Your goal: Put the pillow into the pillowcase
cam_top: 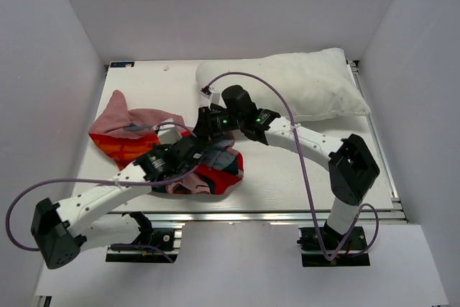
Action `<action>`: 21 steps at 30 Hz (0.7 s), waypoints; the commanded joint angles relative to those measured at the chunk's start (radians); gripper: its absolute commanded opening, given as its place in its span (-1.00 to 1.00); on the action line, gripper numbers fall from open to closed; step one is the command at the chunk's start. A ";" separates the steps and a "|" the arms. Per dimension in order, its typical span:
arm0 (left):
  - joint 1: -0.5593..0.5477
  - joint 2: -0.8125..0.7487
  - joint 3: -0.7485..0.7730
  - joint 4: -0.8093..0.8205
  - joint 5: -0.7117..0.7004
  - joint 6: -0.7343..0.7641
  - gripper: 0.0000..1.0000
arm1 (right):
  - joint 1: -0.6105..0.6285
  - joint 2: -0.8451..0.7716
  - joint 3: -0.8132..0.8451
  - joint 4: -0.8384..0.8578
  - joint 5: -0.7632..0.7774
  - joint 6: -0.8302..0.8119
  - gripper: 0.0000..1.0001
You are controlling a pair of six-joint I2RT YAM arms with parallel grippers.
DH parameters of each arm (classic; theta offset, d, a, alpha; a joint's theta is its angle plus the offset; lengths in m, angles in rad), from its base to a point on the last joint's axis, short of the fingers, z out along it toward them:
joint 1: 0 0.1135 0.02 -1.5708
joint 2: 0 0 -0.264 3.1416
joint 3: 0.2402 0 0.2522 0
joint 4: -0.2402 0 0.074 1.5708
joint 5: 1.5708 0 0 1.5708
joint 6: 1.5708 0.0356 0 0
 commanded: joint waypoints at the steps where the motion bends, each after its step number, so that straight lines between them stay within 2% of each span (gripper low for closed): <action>1: 0.006 -0.113 -0.035 -0.114 -0.062 -0.092 -1.00 | -0.021 -0.094 0.005 0.026 -0.015 -0.095 -0.38; 3: 0.007 -0.201 -0.054 -0.142 -0.071 -0.118 -1.00 | -0.045 -0.105 0.009 0.016 -0.022 -0.167 0.01; 4: 0.006 -0.228 -0.060 -0.166 -0.077 -0.125 -1.00 | -0.081 -0.110 0.008 0.017 -0.071 -0.178 0.27; 7: 0.006 -0.313 -0.075 -0.204 -0.082 -0.137 -1.00 | -0.171 -0.116 -0.010 0.072 -0.206 -0.227 0.59; 9: 0.006 -0.348 -0.081 -0.217 -0.076 -0.135 -1.00 | -0.212 -0.117 -0.003 0.077 -0.335 -0.301 0.67; 11: 0.006 -0.364 -0.100 -0.217 -0.053 -0.131 -1.00 | -0.247 -0.125 0.016 0.028 -0.346 -0.387 0.71; 12: 0.006 -0.376 -0.109 -0.212 -0.042 -0.117 -1.00 | -0.253 -0.128 0.031 -0.050 -0.334 -0.445 0.72; 13: 0.006 -0.391 -0.130 -0.171 -0.010 -0.093 -1.00 | -0.256 -0.125 0.096 -0.146 -0.261 -0.659 0.79; 14: 0.006 -0.391 -0.144 -0.171 -0.010 -0.092 -1.00 | -0.256 -0.122 0.097 -0.147 -0.227 -0.661 0.79; 15: 0.006 -0.396 -0.157 -0.159 0.026 -0.073 -1.00 | -0.256 -0.117 0.114 -0.194 -0.193 -0.732 0.79; 16: 0.006 -0.406 -0.169 -0.145 0.045 -0.066 -1.00 | -0.256 -0.111 0.141 -0.210 -0.092 -0.850 0.79; 21: 0.006 -0.442 -0.223 -0.157 0.108 -0.066 -1.00 | -0.261 -0.024 0.215 -0.207 0.111 -1.125 0.79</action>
